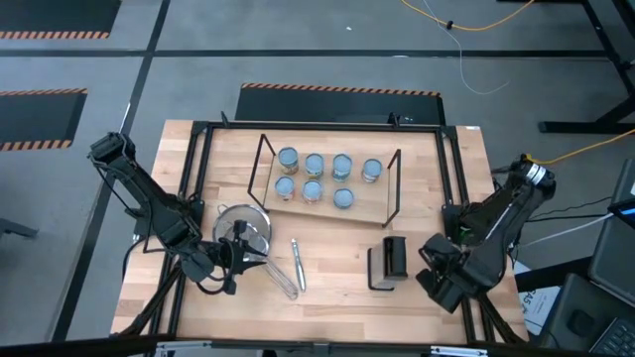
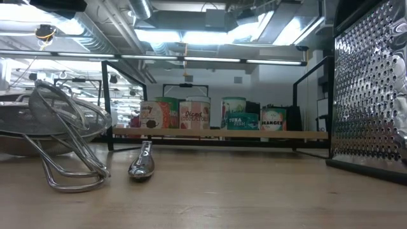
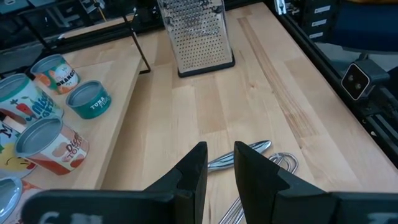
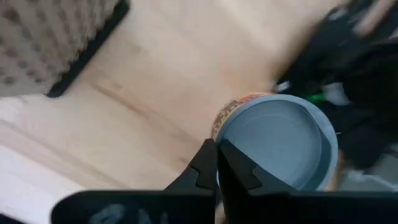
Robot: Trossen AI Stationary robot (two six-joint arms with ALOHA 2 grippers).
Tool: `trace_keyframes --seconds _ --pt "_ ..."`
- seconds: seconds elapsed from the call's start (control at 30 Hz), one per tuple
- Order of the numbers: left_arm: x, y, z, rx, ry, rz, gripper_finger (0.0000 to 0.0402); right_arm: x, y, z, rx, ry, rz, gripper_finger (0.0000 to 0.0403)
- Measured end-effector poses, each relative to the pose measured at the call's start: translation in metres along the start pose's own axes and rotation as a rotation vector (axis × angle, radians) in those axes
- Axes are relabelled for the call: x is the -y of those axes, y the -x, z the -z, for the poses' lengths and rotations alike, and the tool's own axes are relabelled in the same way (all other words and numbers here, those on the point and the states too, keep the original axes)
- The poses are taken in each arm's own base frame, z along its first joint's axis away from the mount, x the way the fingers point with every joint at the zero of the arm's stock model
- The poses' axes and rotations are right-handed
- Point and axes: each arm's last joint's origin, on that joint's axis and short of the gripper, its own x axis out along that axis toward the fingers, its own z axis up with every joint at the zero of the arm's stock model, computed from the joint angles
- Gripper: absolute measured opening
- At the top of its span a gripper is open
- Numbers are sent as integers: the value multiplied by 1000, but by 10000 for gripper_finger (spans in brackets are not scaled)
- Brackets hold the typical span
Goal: Pick and place cans onto a shelf
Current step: Put the yellow can on the shelf aligned with the other green can
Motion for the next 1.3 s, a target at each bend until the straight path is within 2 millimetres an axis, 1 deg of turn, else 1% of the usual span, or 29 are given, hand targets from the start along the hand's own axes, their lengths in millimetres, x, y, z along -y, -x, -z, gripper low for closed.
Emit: trace_keyframes --seconds 0.07,0.1,0.17,0.27,0.43,0.57,0.73,0.87,0.97,1.07,1.2,1.3 --pt "0 0 0 0 0 0 72 4 19 -7 11 14 17 5" --pt "0 0 0 0 0 0 72 4 26 -11 9 35 -7 5" --pt "0 0 0 0 0 -1 72 5 39 -20 37 108 -108 5" --pt "0 0 0 -1 0 -2 72 9 56 -38 132 114 -161 5" --pt "0 0 0 -1 0 -3 72 15 77 -76 272 194 -218 5" --pt "0 0 0 -2 0 -3 72 21 89 -109 368 284 -193 5" --pt "0 0 0 -2 0 -3 72 31 97 -153 454 373 -147 5" --pt "-1 0 0 -3 -1 -3 72 29 95 -186 503 513 -181 6" --pt "-1 0 0 -3 -1 -3 72 23 84 -206 508 643 -242 6" --pt "0 0 0 -3 -1 -3 72 19 60 -215 449 742 -275 6" --pt "0 0 0 -2 0 -3 72 18 17 -215 332 815 -241 6" --pt "0 0 0 -2 0 -3 72 13 -4 -220 352 844 -275 7"
